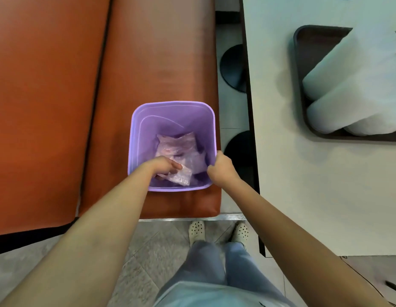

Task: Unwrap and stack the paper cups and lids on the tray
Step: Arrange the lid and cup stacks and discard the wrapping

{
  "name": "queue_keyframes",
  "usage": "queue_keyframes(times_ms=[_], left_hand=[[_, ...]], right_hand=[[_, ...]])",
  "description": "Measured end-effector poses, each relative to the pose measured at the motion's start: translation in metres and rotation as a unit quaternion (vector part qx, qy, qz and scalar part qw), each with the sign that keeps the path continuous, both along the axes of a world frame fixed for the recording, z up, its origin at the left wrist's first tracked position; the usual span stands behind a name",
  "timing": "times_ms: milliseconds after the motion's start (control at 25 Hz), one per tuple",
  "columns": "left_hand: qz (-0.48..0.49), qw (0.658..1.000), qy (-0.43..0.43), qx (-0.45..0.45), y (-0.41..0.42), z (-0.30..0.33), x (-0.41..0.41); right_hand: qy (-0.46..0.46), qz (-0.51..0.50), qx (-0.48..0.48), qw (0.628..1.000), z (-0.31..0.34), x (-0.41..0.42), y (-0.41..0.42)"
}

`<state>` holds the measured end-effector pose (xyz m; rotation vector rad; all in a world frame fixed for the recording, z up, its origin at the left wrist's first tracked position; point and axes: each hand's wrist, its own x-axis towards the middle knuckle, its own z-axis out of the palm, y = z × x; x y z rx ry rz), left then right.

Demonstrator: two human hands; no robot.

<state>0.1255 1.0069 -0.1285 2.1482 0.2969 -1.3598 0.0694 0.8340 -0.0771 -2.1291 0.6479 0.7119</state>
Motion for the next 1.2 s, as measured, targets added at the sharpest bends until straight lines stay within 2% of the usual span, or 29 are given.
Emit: queue_keyframes(times_ms=[80, 120, 200, 240, 320, 440, 560, 680, 880, 1080, 1120, 1200], left_hand=[[-0.032, 0.998, 0.053, 0.017, -0.002, -0.004, -0.001], [-0.098, 0.992, 0.066, 0.047, -0.003, -0.002, -0.001], [-0.243, 0.963, 0.039, 0.111, -0.007, 0.007, 0.001], [-0.276, 0.953, 0.001, 0.127, -0.01, 0.01, 0.001], [-0.255, 0.955, -0.094, 0.118, -0.02, 0.022, 0.001], [-0.105, 0.976, -0.183, 0.05, -0.036, 0.043, 0.002], [-0.012, 0.96, -0.28, -0.023, -0.064, 0.091, -0.003], [0.003, 0.929, -0.358, -0.09, -0.108, 0.146, -0.015], [-0.042, 0.908, -0.376, -0.181, -0.2, 0.195, -0.045], [-0.104, 0.906, -0.358, -0.2, -0.288, 0.182, -0.09], [-0.115, 0.905, -0.358, -0.198, -0.305, 0.177, -0.1], [-0.144, 0.903, -0.361, -0.183, -0.334, 0.164, -0.115]], right_hand=[[0.005, -0.002, -0.001, 1.0, -0.001, -0.001, 0.002], [0.007, -0.004, 0.001, 1.0, -0.001, -0.002, 0.001], [0.001, -0.007, 0.011, 1.0, 0.003, -0.002, 0.001], [-0.009, -0.011, 0.018, 1.0, 0.004, -0.004, 0.002], [-0.06, -0.014, 0.027, 0.998, 0.016, -0.012, -0.001], [-0.139, 0.0, 0.02, 0.99, 0.04, -0.016, -0.004], [-0.251, 0.016, 0.019, 0.968, 0.065, -0.018, -0.031], [-0.33, -0.017, 0.013, 0.944, 0.086, -0.023, -0.076], [-0.433, -0.094, -0.047, 0.895, 0.095, -0.049, -0.179], [-0.413, -0.124, -0.169, 0.886, 0.07, -0.112, -0.301], [-0.39, -0.12, -0.205, 0.89, 0.064, -0.125, -0.325], [-0.274, -0.071, -0.303, 0.91, 0.056, -0.147, -0.358]])
